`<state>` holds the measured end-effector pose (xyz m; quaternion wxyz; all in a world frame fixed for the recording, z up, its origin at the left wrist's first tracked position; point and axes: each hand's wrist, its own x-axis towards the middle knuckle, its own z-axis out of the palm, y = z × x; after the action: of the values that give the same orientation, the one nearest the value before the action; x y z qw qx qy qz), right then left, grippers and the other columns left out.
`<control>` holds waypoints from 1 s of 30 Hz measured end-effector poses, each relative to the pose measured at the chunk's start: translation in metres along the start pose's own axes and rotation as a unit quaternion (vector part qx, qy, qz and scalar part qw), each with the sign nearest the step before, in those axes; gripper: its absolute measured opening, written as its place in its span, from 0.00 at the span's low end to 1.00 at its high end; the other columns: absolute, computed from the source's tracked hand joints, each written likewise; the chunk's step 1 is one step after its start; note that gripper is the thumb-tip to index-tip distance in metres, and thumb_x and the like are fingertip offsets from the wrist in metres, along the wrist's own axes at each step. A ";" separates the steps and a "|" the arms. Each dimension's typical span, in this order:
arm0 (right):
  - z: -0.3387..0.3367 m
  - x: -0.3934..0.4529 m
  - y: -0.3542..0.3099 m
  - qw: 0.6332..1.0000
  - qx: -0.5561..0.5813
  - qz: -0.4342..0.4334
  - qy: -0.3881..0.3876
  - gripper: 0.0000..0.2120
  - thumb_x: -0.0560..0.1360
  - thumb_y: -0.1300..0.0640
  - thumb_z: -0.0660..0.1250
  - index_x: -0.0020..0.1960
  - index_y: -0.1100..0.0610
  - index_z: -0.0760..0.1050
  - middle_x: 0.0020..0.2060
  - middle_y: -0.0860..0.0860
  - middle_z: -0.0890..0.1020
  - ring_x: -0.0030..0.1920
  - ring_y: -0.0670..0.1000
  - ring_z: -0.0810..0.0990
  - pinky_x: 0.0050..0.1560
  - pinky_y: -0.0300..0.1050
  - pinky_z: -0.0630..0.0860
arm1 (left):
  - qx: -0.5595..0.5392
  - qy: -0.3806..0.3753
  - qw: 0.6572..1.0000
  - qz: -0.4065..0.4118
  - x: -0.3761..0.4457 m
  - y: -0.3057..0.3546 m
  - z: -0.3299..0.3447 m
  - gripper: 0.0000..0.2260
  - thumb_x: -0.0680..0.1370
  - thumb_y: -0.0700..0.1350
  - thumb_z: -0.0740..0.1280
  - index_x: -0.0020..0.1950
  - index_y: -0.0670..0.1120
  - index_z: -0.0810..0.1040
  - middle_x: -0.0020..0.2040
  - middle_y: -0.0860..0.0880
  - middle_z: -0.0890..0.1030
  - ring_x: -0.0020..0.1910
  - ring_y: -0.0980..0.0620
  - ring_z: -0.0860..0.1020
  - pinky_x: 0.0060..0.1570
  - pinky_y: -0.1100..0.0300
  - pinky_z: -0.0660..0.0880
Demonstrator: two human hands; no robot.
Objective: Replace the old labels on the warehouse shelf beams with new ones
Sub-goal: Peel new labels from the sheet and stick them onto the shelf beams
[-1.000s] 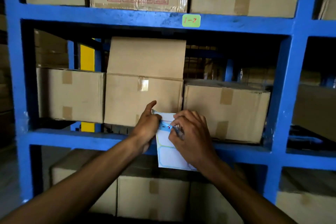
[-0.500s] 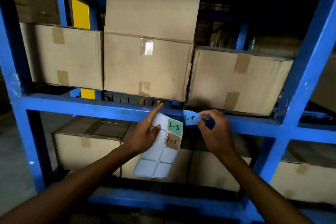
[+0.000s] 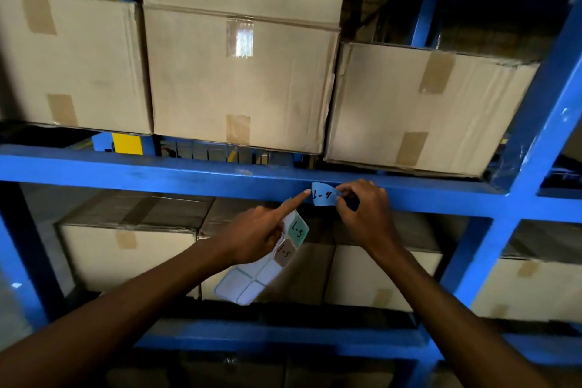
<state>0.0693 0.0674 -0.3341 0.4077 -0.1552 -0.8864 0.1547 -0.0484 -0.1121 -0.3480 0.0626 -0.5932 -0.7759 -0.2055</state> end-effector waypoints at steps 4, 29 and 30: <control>0.006 -0.001 0.005 1.000 -0.024 -0.015 -0.005 0.07 0.72 0.59 0.68 0.49 0.57 0.78 0.45 0.54 0.81 0.49 0.53 0.76 0.51 0.44 0.65 | 0.029 -0.027 0.999 0.011 0.008 -0.001 0.003 0.37 0.79 0.42 0.60 0.71 0.63 0.35 0.54 0.41 0.82 0.34 0.55 0.77 0.27 0.69 0.67; 0.014 0.004 0.009 1.000 0.004 -0.003 0.017 0.07 0.75 0.55 0.65 0.48 0.58 0.78 0.45 0.55 0.82 0.49 0.53 0.77 0.55 0.48 0.68 | 0.251 0.024 0.967 -0.032 0.025 -0.006 0.013 0.41 0.78 0.45 0.63 0.73 0.57 0.31 0.48 0.43 0.80 0.34 0.48 0.72 0.33 0.56 0.66; 0.013 0.004 0.009 1.000 0.004 -0.002 0.017 0.07 0.75 0.55 0.65 0.48 0.58 0.78 0.45 0.55 0.82 0.49 0.53 0.77 0.55 0.49 0.68 | 0.251 0.025 0.967 -0.032 0.025 -0.006 0.014 0.41 0.78 0.45 0.62 0.73 0.57 0.31 0.48 0.43 0.80 0.33 0.49 0.71 0.33 0.56 0.65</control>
<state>0.0580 0.0748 -0.3435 0.4240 -0.1544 -0.8788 0.1552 -0.0594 -0.0860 -0.3535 0.2225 -0.5276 -0.8196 -0.0209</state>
